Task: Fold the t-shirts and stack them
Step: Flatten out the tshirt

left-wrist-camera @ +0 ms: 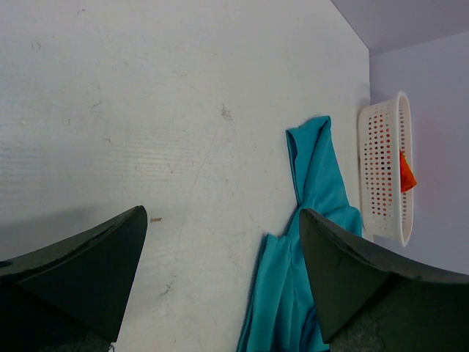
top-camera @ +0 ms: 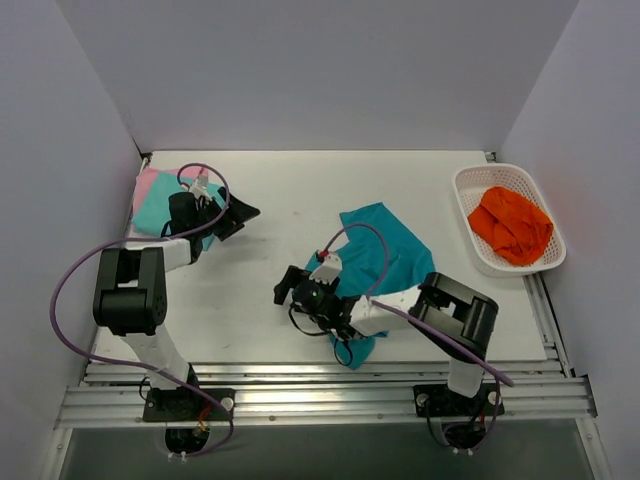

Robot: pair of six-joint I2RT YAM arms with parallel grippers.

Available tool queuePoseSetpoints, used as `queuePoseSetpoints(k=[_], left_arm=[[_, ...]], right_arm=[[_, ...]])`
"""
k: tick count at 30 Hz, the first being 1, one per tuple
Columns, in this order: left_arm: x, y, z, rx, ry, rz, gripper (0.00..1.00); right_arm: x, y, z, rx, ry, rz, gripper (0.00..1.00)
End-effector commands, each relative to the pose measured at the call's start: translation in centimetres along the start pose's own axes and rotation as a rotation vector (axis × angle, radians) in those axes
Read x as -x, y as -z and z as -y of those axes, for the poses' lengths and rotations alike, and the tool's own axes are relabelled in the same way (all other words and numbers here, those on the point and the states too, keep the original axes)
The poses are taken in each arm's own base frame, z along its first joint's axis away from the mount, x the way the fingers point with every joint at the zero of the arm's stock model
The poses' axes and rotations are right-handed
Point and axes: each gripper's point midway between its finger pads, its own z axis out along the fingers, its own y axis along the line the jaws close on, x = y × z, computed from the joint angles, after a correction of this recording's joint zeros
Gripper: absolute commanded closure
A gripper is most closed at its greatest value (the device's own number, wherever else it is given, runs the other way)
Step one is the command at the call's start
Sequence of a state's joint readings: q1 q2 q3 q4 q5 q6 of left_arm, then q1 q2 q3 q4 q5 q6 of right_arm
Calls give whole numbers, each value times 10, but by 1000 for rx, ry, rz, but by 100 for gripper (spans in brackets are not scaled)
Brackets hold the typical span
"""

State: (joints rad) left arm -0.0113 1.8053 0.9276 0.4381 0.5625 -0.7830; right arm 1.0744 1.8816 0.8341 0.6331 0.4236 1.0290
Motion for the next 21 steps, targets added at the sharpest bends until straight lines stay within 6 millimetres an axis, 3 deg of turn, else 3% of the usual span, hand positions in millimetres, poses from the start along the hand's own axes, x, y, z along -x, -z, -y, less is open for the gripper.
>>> queuePoseSetpoints(k=[1,4,5,9,10,11,12,13,16,19,21], left_arm=[[7,-3,9,-54,-25,21,7],[6,-4,11,-70,-11,17,7],[6,-4,13,-78,-12,20,7],[5,-5,18,-95,-17,20,7],[3,-5,19,-98,-15,17,7],[2,-5,20,-103,-16,19,7],[2,-5,22,-107,-16,21,7],[0,-5,23,-113,-15,18,7],[-1,-3,27,-125,-17,21,7],[-1,0,34,-134,-27,28,7],[-2,2,38,-135,-34,29,7]], right_arm=[[-94,123,229,-694,338,-437,9],[-75,117,191,-578,297,-301,9],[-58,109,172,-539,288,-219,9],[-12,96,131,-400,218,-3,9],[-1,85,94,-233,111,66,8],[9,89,85,-156,125,102,8],[16,99,91,-93,106,138,8],[38,101,53,82,0,216,8],[50,99,29,178,108,249,7],[44,78,16,131,209,199,7],[39,63,22,115,205,159,7]])
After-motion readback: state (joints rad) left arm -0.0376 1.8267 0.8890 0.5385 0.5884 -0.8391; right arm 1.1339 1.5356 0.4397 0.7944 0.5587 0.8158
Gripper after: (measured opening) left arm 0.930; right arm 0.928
